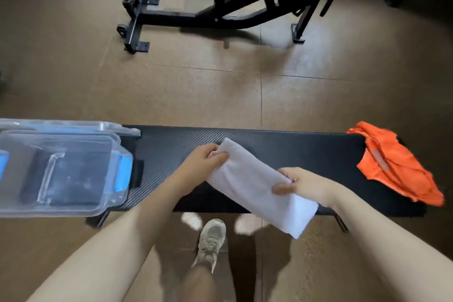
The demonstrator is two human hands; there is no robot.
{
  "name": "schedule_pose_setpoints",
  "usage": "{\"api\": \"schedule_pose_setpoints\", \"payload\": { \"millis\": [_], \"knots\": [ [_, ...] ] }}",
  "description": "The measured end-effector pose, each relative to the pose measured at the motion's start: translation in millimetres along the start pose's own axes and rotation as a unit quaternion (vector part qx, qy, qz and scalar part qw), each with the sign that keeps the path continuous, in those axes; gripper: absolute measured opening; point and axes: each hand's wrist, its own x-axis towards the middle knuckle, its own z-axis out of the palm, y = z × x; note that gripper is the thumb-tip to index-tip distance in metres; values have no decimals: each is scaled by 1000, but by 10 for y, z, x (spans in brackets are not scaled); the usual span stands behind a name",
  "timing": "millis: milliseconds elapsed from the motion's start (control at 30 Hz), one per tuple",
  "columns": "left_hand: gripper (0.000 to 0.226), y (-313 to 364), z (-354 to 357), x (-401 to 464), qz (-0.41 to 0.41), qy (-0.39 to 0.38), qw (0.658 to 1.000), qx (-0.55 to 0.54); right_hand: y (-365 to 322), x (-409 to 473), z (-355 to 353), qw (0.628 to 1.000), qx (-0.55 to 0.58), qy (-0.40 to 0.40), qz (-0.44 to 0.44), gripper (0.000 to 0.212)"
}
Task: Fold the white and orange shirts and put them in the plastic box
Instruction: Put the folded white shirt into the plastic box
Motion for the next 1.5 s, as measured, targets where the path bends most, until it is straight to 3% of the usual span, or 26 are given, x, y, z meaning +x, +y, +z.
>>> {"api": "schedule_pose_setpoints", "payload": {
  "millis": [100, 233, 300, 333, 467, 500, 633, 700, 767, 867, 1033, 1100, 1167, 1267, 1333, 1400, 1467, 1500],
  "knots": [
    [37, 305, -386, -406, -62, 8, 997, -52, -525, -378, -229, 995, 75, -64, 35, 4],
    [30, 632, -814, -906, -84, 62, 988, -118, -1013, -800, -345, 960, 269, -67, 40, 67],
    [25, 701, -948, -1135, -81, 102, 980, -148, -1169, -918, -246, 941, 335, -48, 21, 85],
    [20, 719, -1006, -1246, -79, 121, 977, -157, -1247, -956, -164, 935, 352, -40, 22, 85],
    [18, 609, -1225, -1635, -78, 175, 966, -175, -1583, -960, 242, 932, 360, 29, 33, 42],
    [19, 543, -1286, -1725, -77, 187, 963, -178, -1683, -932, 352, 933, 356, 49, 29, 43],
    [22, 192, -1565, -1973, -106, 249, 941, -202, -1973, -654, 809, 924, 368, 95, 31, 85],
    [23, 84, -1757, -2050, -121, 281, 926, -223, -2198, -562, 1027, 916, 386, 104, 40, 78],
    [37, -1, -1990, -2103, -130, 297, 914, -244, -2443, -482, 1203, 910, 402, 94, 34, 53],
    [63, -110, -2442, -2128, -105, 300, 920, -228, -2760, -301, 1369, 907, 413, 82, 9, 15],
    [22, -349, -3248, -1872, -102, 287, 947, -107, -3256, 418, 1722, 903, 413, 116, 26, 22],
    [16, -585, -3554, -1613, -110, 282, 950, -70, -3384, 799, 1927, 897, 419, 133, 52, 12],
    [12, -885, -3768, -1380, -126, 262, 956, -49, -3443, 1192, 2174, 892, 410, 153, 115, 16],
    [14, -1357, -3838, -1062, -176, 239, 953, -61, -3419, 1703, 2501, 862, 420, 193, 206, 28],
    [18, -1654, -3723, -922, -210, 219, 951, -68, -3328, 1950, 2717, 883, 344, 214, 235, 28],
    [8, -1912, -3561, -804, -239, 194, 949, -69, -3246, 2201, 2881, 852, 365, 225, 299, 28],
    [26, -2132, -3450, -669, -258, 187, 946, -55, -3136, 2441, 2965, 824, 368, 285, 324, 25],
    [34, -2216, -3416, -593, -272, 187, 943, -46, -3114, 2510, 3005, 835, 327, 306, 319, 30]
  ]
}}
